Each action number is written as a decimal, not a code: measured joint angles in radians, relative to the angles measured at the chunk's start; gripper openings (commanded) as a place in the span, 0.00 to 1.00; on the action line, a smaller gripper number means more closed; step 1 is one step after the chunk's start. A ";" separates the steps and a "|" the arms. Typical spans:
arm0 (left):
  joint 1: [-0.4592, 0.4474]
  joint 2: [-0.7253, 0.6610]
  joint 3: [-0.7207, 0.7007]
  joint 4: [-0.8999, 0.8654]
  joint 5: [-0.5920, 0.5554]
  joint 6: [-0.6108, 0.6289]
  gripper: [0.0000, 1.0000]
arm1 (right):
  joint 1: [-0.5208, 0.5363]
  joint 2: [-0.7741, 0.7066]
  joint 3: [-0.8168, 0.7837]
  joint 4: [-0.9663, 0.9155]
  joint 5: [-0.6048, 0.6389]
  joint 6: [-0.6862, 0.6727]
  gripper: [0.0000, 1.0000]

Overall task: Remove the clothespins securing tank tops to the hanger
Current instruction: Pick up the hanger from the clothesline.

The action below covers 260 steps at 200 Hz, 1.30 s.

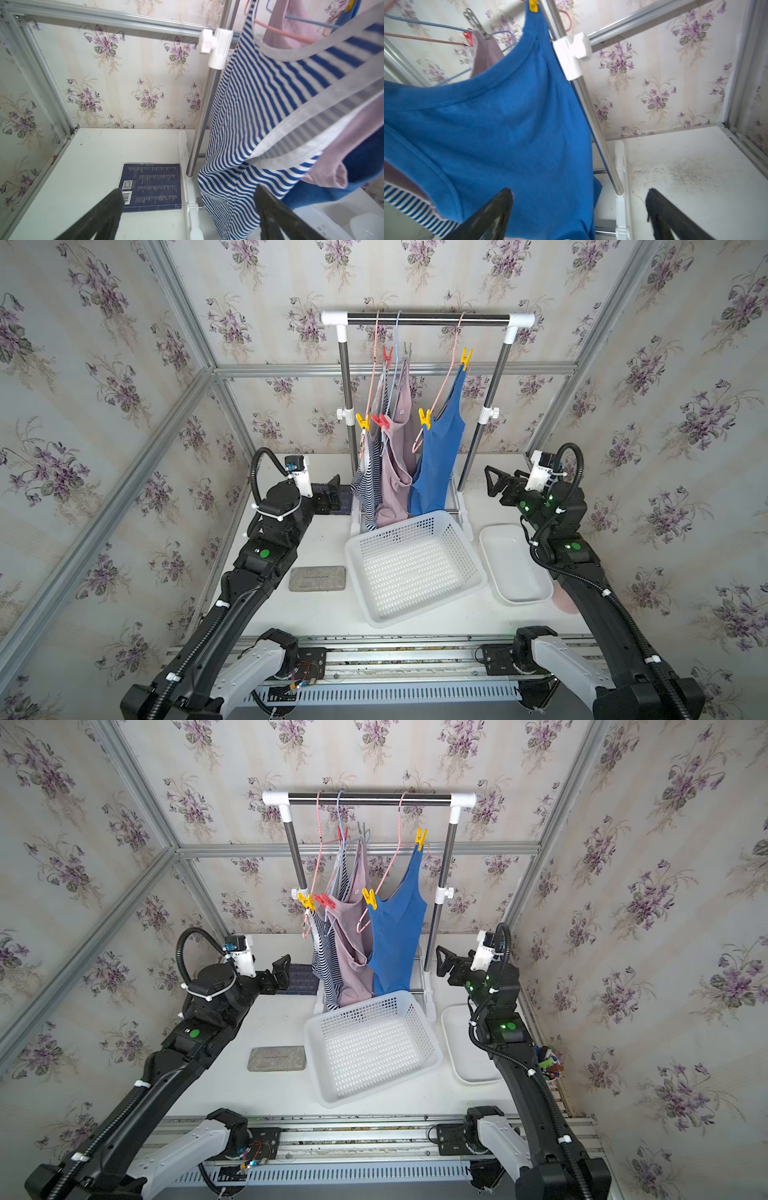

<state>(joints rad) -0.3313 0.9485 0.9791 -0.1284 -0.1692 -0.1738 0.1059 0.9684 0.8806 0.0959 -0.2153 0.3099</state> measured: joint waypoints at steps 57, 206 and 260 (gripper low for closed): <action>-0.001 -0.006 0.239 -0.171 0.128 -0.020 0.99 | 0.069 0.045 0.201 -0.104 -0.127 -0.013 1.00; -0.064 0.197 0.634 -0.481 0.156 -0.010 0.99 | 0.303 0.063 0.357 -0.258 0.048 -0.075 1.00; -0.072 0.299 0.731 -0.488 0.224 -0.007 0.99 | 0.305 0.126 0.389 -0.252 -0.087 -0.078 1.00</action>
<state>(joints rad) -0.4038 1.2476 1.7100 -0.6163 0.0547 -0.1806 0.4110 1.0943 1.2701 -0.1558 -0.3027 0.2321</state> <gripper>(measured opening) 0.988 0.998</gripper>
